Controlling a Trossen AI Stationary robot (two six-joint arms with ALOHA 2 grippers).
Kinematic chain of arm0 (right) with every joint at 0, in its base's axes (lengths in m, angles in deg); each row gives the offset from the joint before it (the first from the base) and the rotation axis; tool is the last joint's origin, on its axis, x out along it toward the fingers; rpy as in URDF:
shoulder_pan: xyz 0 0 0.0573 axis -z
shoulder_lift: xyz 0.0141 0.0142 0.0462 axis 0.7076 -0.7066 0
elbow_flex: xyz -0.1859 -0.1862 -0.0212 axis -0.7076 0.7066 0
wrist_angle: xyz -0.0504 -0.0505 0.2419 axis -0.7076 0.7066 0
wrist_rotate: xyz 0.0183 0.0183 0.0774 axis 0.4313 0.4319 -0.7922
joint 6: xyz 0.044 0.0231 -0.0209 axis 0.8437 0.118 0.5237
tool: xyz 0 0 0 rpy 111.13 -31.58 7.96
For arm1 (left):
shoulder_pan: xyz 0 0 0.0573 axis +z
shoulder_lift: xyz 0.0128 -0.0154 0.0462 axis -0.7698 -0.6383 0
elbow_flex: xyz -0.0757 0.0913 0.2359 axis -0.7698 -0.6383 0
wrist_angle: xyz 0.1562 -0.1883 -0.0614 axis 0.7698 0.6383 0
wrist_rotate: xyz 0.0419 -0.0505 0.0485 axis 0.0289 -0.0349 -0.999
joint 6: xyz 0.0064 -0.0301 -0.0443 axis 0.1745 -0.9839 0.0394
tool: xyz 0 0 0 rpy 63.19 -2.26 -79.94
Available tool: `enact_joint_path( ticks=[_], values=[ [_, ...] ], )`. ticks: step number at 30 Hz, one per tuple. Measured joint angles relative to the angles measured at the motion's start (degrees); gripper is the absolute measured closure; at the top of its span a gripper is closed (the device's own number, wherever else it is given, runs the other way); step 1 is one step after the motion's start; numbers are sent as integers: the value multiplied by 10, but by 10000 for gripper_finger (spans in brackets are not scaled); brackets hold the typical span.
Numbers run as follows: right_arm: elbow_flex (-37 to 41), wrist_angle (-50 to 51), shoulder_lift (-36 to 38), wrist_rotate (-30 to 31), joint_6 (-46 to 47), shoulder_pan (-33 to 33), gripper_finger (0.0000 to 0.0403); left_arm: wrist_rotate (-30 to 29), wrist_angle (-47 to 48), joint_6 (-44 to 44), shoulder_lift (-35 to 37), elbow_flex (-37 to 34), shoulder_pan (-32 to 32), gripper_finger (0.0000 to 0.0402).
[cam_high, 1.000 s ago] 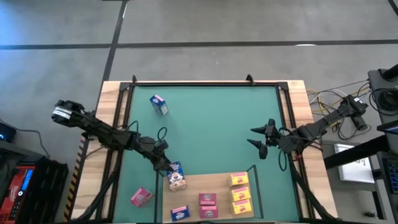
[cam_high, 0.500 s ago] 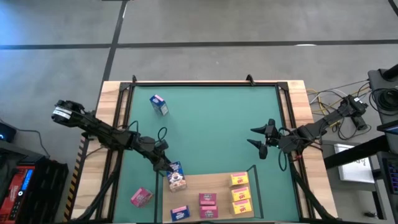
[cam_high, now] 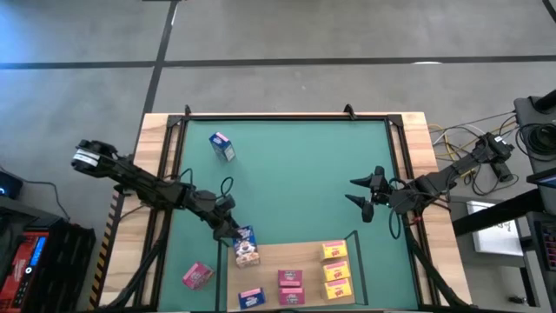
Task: Stack cereal on shelf
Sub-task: Put the right blue cereal box on the shelf aligned with the other blue cereal box, then put the bottom blue cereal box on the shelf aligned with the other blue cereal box
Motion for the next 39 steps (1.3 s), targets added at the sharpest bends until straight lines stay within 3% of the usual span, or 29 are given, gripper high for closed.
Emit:
enact_joint_path(
  ticks=[10,23,39],
  values=[
    [0,0,0,0,0,0,138,-27,1,107,23,0,44,194],
    [0,0,0,0,0,0,138,-27,27,173,74,-1,58,194],
    [0,0,0,0,0,0,138,-44,187,137,118,-1,58,207]
  ],
)
